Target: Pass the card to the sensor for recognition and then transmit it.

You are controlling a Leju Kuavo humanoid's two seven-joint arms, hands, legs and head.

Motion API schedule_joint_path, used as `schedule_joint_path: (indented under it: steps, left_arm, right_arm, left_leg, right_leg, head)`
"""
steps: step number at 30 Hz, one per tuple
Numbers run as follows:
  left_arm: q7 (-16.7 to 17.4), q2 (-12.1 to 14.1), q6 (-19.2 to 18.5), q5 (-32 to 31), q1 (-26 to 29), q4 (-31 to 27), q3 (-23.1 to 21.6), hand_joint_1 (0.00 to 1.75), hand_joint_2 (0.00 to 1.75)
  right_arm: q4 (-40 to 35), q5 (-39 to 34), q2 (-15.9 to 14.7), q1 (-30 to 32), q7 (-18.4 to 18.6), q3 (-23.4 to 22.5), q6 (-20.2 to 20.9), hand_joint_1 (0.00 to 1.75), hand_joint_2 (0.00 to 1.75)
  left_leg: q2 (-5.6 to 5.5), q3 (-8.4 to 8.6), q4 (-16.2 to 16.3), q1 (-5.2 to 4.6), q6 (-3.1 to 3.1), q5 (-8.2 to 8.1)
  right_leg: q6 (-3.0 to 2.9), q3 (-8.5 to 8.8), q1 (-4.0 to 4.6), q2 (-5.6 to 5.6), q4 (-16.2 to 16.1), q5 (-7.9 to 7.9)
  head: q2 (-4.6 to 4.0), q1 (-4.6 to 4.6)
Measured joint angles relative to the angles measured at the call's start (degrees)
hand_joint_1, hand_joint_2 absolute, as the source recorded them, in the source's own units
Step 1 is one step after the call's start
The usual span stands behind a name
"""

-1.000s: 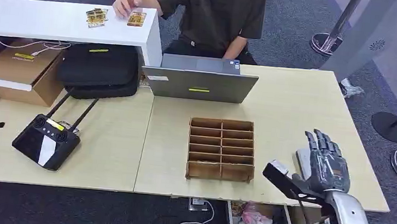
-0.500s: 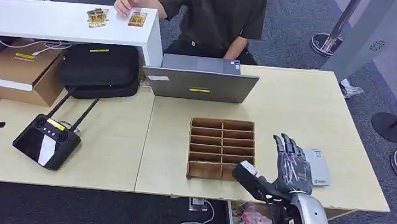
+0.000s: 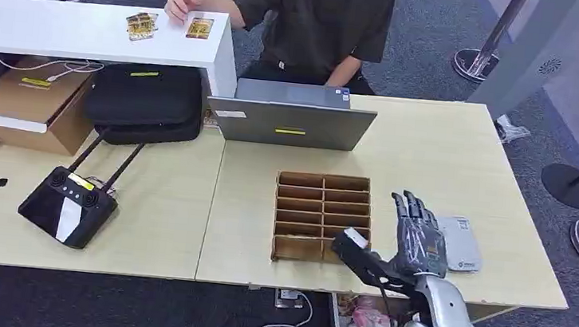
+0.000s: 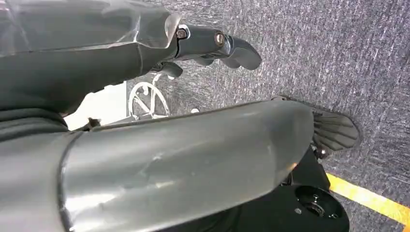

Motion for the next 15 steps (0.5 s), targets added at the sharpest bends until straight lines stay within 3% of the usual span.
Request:
schedule_joint_path:
  steps: [5, 7, 15]
  left_arm:
    - [0.0, -0.02, 0.26, -0.04, -0.09, 0.0, 0.09, 0.0, 0.0]
    - [0.4, -0.02, 0.28, -0.04, -0.21, 0.0, 0.24, 0.0, 0.0]
    - [0.68, 0.0, 0.33, -0.31, -0.2, 0.0, 0.39, 0.0, 0.0]
  right_arm:
    - [3.45, -1.16, 2.07, -2.82, -1.09, 0.59, 0.26, 0.0, 1.75]
    - [5.03, -1.7, 2.84, -4.15, -0.72, 0.77, 2.58, 0.0, 1.75]
    - [7.8, -1.7, 3.5, -5.01, 0.15, 1.31, 4.5, 0.0, 1.75]
  left_leg:
    - [0.01, 0.01, 0.0, -0.01, 0.0, 0.01]
    - [0.04, 0.03, 0.0, -0.01, 0.0, 0.01]
    - [-0.01, 0.01, 0.0, -0.01, 0.0, 0.0]
  right_leg:
    - [0.0, 0.01, -0.01, 0.01, 0.01, 0.01]
    - [0.0, 0.02, -0.01, 0.02, 0.0, 0.01]
    - [0.0, 0.02, -0.01, -0.01, -0.01, 0.0]
  head:
    - [0.0, 0.0]
    - [0.0, 0.0]
    - [0.0, 0.0]
